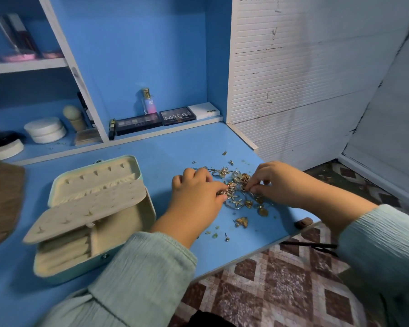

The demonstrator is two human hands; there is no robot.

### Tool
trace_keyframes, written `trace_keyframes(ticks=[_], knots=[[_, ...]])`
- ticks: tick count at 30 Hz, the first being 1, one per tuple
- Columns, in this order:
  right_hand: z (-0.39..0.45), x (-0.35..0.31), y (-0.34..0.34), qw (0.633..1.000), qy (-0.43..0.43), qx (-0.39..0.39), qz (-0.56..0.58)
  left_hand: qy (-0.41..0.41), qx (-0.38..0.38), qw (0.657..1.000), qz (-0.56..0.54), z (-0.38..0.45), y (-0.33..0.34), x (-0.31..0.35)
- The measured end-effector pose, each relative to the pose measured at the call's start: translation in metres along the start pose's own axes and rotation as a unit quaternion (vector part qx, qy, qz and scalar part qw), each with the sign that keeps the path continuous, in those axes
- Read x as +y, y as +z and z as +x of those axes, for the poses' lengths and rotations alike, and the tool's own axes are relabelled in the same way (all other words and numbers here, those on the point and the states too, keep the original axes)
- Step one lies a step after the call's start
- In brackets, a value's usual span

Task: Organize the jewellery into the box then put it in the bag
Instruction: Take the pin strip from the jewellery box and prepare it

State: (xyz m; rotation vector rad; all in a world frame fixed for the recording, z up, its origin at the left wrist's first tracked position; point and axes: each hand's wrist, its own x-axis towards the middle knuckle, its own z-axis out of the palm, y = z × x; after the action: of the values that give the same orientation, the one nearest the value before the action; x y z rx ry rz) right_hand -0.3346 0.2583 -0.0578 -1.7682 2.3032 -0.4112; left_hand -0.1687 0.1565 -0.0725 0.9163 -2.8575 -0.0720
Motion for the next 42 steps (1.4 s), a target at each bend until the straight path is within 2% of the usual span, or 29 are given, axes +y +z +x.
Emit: trace_keyframes(ticks=[7,14,21,26,30,33,37,42], knots=[[-0.008,0.007,-0.006,0.998,0.032,0.044,0.039,-0.03,0.015,0.999,0.007,-0.006,-0.004,-0.004],[-0.022,0.009,-0.006,1.0,-0.004,-0.005,0.006,-0.028,0.024,0.999,0.015,-0.012,-0.006,-0.005],[-0.029,0.005,-0.009,0.999,-0.018,0.044,0.021,-0.016,0.028,0.999,-0.013,-0.021,-0.008,-0.01],[-0.04,-0.004,0.0,0.999,-0.023,0.036,0.031,0.004,0.058,0.996,-0.074,-0.041,-0.007,-0.016],[-0.046,-0.009,0.013,1.0,-0.02,0.019,-0.008,0.012,0.07,0.992,-0.105,-0.06,-0.003,-0.018],[-0.049,-0.013,0.019,0.998,-0.031,0.052,-0.011,0.023,0.102,0.986,-0.129,-0.071,0.001,-0.021],[-0.055,-0.022,0.023,0.991,-0.051,0.122,-0.017,0.029,0.108,0.988,-0.104,-0.081,0.007,-0.021],[-0.056,-0.029,0.032,0.99,-0.092,0.098,-0.03,0.064,0.163,0.979,-0.104,-0.086,0.018,-0.023]])
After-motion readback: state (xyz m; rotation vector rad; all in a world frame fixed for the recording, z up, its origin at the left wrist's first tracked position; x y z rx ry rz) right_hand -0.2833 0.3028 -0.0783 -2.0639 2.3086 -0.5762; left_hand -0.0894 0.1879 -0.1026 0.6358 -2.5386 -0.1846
